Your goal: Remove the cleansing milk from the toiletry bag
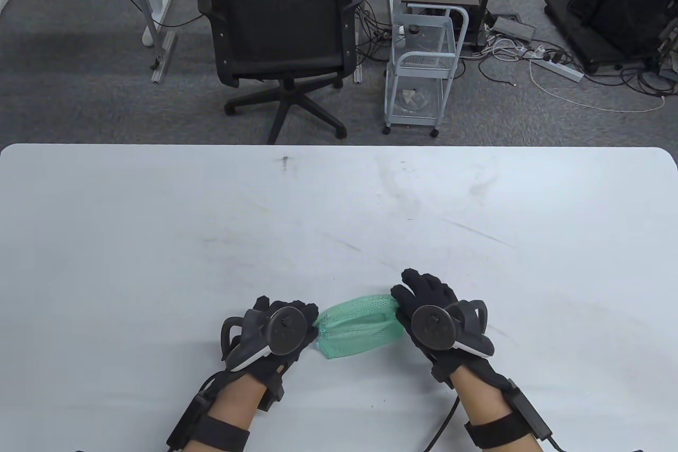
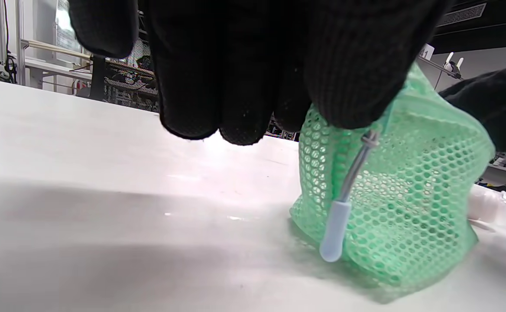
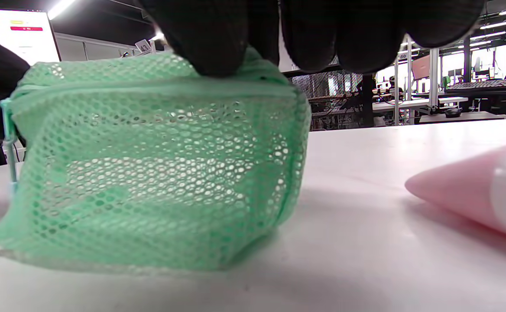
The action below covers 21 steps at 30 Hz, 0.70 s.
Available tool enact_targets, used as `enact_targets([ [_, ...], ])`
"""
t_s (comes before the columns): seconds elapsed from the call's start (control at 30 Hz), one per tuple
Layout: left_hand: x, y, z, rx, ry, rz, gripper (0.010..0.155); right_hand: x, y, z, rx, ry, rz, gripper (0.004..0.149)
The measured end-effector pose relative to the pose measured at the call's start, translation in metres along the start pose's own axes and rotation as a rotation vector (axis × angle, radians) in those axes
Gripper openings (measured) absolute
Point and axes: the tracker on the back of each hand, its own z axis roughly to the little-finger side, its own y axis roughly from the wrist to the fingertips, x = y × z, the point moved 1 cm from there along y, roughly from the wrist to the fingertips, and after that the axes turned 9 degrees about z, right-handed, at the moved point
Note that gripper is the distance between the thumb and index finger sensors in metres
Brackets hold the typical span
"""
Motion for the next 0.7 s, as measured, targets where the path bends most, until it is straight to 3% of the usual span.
enact_targets([
  [0.7, -0.0034, 0.0035, -0.0039, -0.001, 0.016, -0.004, 0.048, 0.0033, 0.0013, -0.0006, 0.002, -0.012, -0.022, 0.049],
])
